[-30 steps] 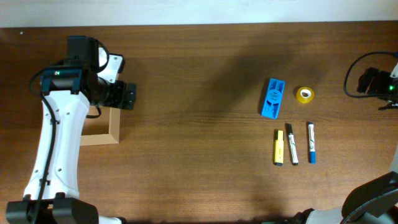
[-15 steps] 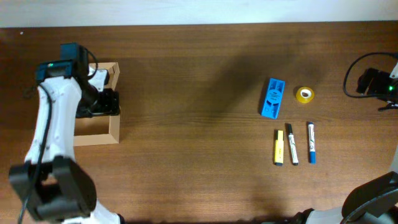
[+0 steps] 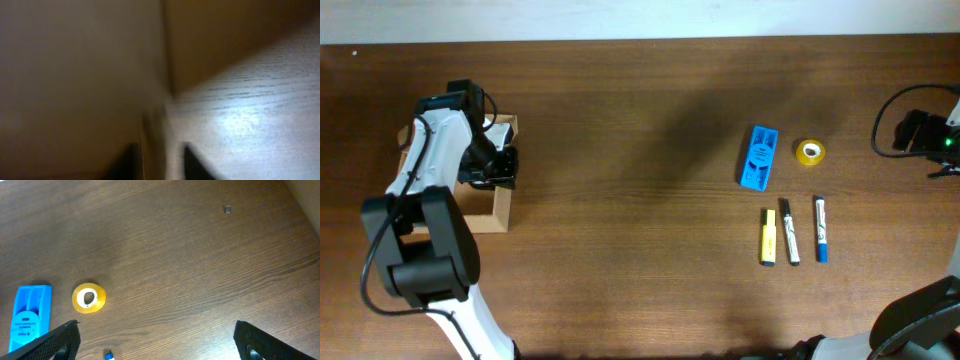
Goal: Pack container
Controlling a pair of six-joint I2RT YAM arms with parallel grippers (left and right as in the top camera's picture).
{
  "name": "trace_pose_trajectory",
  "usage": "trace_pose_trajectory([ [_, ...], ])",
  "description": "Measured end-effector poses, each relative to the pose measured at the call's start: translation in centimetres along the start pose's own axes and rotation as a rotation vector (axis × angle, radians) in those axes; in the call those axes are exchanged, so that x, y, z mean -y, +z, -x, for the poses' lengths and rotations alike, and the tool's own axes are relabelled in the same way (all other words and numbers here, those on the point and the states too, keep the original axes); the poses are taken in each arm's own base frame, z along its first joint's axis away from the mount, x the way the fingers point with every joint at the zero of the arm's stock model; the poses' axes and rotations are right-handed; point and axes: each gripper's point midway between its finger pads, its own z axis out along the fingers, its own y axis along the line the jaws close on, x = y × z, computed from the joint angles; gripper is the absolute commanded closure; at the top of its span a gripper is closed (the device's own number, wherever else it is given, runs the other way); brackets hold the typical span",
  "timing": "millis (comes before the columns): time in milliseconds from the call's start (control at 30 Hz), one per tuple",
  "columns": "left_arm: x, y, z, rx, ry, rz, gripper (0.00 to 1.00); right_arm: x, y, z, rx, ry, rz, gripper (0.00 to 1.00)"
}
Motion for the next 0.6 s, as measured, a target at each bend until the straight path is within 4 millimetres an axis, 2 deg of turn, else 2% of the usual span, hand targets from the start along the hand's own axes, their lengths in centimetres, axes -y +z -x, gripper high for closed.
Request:
trace_pose_trajectory([
  [267, -0.4, 0.0, 0.0, -0.019, -0.024, 0.017, 0.98, 0.0, 0.0, 0.0, -0.001, 0.000, 0.001, 0.01],
  [400, -0.2, -0.5, -0.8, -0.078, -0.069, 0.010, 0.98, 0.0, 0.0, 0.0, 0.000, 0.000, 0.000, 0.01],
  [467, 0.1, -1.2, -1.1, -0.109, -0.097, 0.004, 0.98, 0.0, 0.0, 0.0, -0.001, -0.001, 0.001, 0.01],
  [600, 1.8, -4.2, -0.9, -0.125, -0.115, -0.002, 0.98, 0.0, 0.0, 0.0, -0.001, 0.001, 0.001, 0.01],
])
